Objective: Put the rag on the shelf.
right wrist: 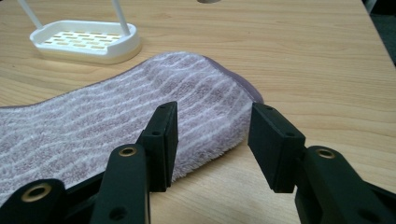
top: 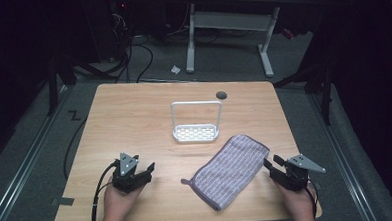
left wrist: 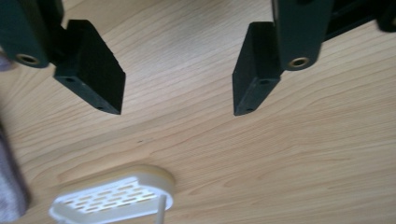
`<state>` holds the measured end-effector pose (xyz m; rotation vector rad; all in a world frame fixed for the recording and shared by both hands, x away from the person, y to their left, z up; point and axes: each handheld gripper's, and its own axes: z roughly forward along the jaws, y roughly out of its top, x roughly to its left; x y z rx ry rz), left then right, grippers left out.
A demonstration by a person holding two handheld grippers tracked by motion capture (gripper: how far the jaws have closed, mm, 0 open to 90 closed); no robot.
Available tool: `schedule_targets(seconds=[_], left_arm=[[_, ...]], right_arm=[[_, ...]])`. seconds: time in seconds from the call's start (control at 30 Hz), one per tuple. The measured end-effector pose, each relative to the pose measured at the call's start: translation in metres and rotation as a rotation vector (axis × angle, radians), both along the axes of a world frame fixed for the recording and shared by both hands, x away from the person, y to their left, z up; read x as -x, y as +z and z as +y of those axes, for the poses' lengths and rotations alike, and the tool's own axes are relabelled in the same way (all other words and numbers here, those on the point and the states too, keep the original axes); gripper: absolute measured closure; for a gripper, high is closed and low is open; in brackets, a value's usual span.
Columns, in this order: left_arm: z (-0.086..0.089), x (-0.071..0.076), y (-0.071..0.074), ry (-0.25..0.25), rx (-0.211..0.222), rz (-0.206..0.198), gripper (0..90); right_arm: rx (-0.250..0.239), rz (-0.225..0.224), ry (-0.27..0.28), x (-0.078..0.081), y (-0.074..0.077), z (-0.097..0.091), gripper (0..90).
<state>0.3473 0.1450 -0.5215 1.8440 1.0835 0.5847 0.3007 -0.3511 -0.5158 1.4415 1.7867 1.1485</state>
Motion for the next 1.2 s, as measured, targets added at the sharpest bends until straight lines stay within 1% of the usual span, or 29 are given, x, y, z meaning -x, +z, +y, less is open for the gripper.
schedule_targets(seconds=[0.03,0.1,0.13,0.17,0.23,0.33,0.37,0.43,0.47,0.5,0.57,0.6,0.7,0.77,0.8,0.83,0.9,0.93,0.97,1.03,1.07,1.1,1.13,1.17,1.2], left_arm=[[0.0,-0.001,0.0,-0.004,0.02,0.006,40.3],[0.001,-0.002,0.0,-0.008,0.035,0.021,41.5],[0.0,-0.002,-0.001,-0.015,0.037,0.025,42.2],[0.0,-0.002,-0.001,-0.02,0.028,0.027,43.6],[-0.001,-0.003,-0.001,-0.032,0.038,0.03,45.9],[-0.001,-0.003,-0.001,-0.04,0.081,0.059,48.2],[-0.002,-0.003,-0.001,-0.047,0.09,0.071,49.5],[-0.006,-0.003,-0.002,-0.082,0.096,0.087,51.3],[-0.011,-0.003,-0.003,-0.106,0.093,0.091,55.8],[-0.014,-0.002,-0.003,-0.122,0.082,0.084,63.9],[-0.026,-0.001,-0.001,-0.157,0.042,0.069,70.2],[-0.033,-0.001,0.0,-0.172,0.035,0.065,73.1],[-0.055,-0.003,0.004,-0.219,0.051,0.057,81.0],[-0.068,-0.005,0.005,-0.249,0.062,0.068,84.9],[-0.076,-0.006,0.005,-0.262,0.053,0.071,86.5],[-0.084,-0.007,0.005,-0.285,0.052,0.071,88.0],[-0.102,-0.01,0.004,-0.327,0.023,0.074,89.8],[-0.113,-0.012,0.004,-0.357,0.011,0.075,89.9],[-0.119,-0.013,0.003,-0.37,0.007,0.074,89.9],[-0.138,-0.016,0.001,-0.42,-0.015,0.087,89.9],[-0.144,-0.017,-0.001,-0.432,-0.027,0.089,90.0],[-0.151,-0.019,-0.002,-0.443,-0.051,0.089,90.0],[-0.158,-0.02,-0.005,-0.457,-0.07,0.099,90.0],[-0.162,-0.021,-0.007,-0.464,-0.082,0.106,90.0],[-0.168,-0.021,-0.011,-0.48,-0.1,0.127,90.0]], right_arm=[[0.002,-0.002,-0.002,0.0,0.0,-0.001,53.4],[-0.001,0.0,-0.006,0.002,-0.001,-0.001,53.9],[-0.005,0.003,-0.007,0.003,-0.001,-0.002,53.9],[-0.011,0.005,-0.007,0.002,-0.001,-0.001,53.9],[-0.014,0.013,0.001,0.0,-0.003,0.0,53.9],[-0.017,0.02,0.004,-0.003,-0.004,0.002,53.9],[-0.022,0.02,0.002,-0.003,-0.004,0.002,54.1],[-0.031,0.022,0.002,-0.001,-0.005,0.003,54.6],[-0.024,0.023,0.007,-0.001,-0.004,0.004,54.6],[-0.01,0.022,0.012,-0.001,-0.004,0.005,54.8],[-0.002,0.017,0.014,0.001,-0.003,0.004,55.6],[-0.003,0.015,0.012,0.002,-0.003,0.002,56.7],[-0.022,0.029,0.011,0.008,-0.004,-0.004,59.9],[-0.019,0.029,0.009,0.013,-0.004,-0.008,62.0],[-0.021,0.029,0.0,0.016,-0.004,-0.01,62.9],[-0.02,0.026,-0.001,0.019,-0.004,-0.012,63.6],[-0.013,0.024,-0.007,0.027,-0.005,-0.016,64.4],[-0.002,0.021,-0.008,0.031,-0.006,-0.017,64.8],[0.002,0.026,-0.011,0.037,-0.008,-0.018,65.0],[0.013,0.037,-0.001,0.045,-0.01,-0.02,65.0],[0.023,0.041,0.012,0.051,-0.011,-0.022,65.0],[0.033,0.043,0.013,0.055,-0.011,-0.023,65.0],[0.039,0.047,0.008,0.059,-0.011,-0.024,65.0],[0.043,0.046,0.0,0.064,-0.011,-0.026,65.2],[0.04,0.045,-0.008,0.066,-0.01,-0.027,65.3]])
